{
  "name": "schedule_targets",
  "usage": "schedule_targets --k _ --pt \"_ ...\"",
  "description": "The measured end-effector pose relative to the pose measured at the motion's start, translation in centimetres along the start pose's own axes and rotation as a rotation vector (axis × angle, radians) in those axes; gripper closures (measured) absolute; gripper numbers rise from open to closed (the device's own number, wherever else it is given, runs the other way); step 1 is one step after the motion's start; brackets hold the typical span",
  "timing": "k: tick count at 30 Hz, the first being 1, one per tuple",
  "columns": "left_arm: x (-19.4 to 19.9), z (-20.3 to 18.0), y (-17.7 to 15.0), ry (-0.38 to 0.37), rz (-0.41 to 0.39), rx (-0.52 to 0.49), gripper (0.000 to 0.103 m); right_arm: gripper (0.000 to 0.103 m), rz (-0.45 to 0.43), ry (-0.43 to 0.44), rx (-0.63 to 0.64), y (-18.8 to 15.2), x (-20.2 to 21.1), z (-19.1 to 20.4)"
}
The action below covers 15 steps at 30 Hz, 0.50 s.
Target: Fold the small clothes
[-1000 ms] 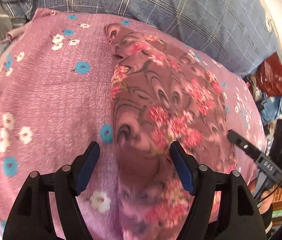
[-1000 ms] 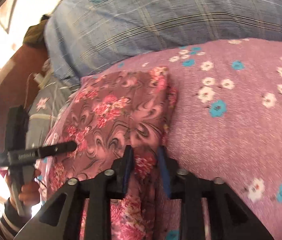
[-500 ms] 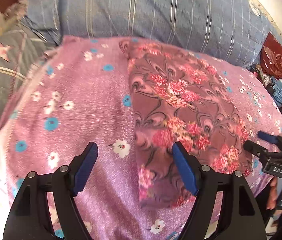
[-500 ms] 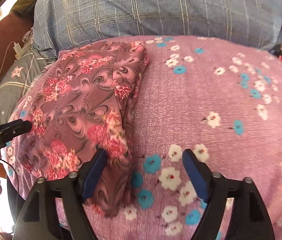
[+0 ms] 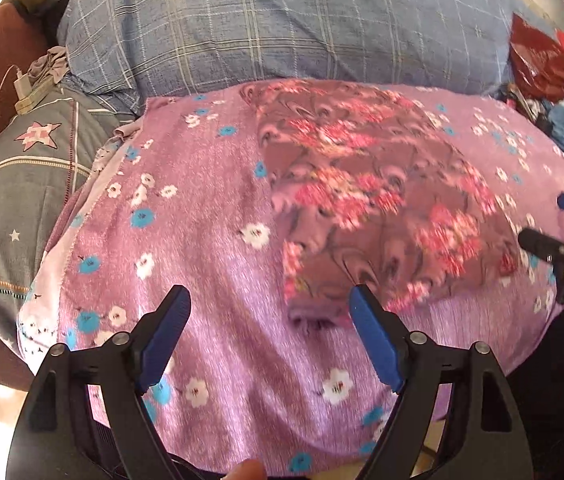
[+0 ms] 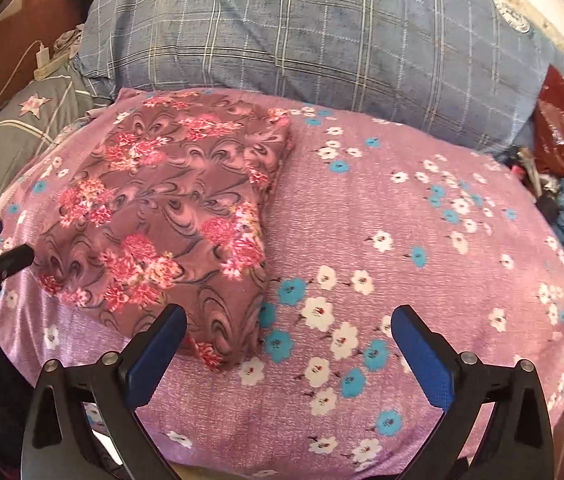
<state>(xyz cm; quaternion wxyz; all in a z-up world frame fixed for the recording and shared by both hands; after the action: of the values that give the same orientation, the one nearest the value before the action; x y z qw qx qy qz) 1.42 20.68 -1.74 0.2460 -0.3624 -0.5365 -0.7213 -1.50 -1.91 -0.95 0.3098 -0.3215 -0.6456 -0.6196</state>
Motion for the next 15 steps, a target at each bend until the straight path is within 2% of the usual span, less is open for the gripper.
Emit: schedule_targets --k 6,11,15 --pt "0.6 -1.2 -0.7 -0.016 0.004 -0.02 0.021 0.0 -0.06 -0.057 0.067 0.2 1.9 0.4" --pt "1.2 -2.5 -1.0 -0.038 -0.007 -0.034 0.021 0.0 -0.092 -0.024 0.025 0.4 2.9 -0.1" --pt "1.5 -3.1 -1.3 -0.05 -0.015 -0.037 0.021 0.0 -0.068 -0.018 -0.01 -0.1 2.8 -0.8"
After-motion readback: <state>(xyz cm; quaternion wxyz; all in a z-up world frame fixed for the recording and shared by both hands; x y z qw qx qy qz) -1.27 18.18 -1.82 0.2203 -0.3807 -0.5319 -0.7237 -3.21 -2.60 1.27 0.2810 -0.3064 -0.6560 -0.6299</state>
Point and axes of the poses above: each gripper's, at about its wrist camera, not at the fingertips, and x roughly against the way its jaws point, z to its left, y to its top, the point moved 8 cm from there along -x, roughly the way its jaws point, and after that the axes turned 4 degrees about y, right-handed, at the moved point
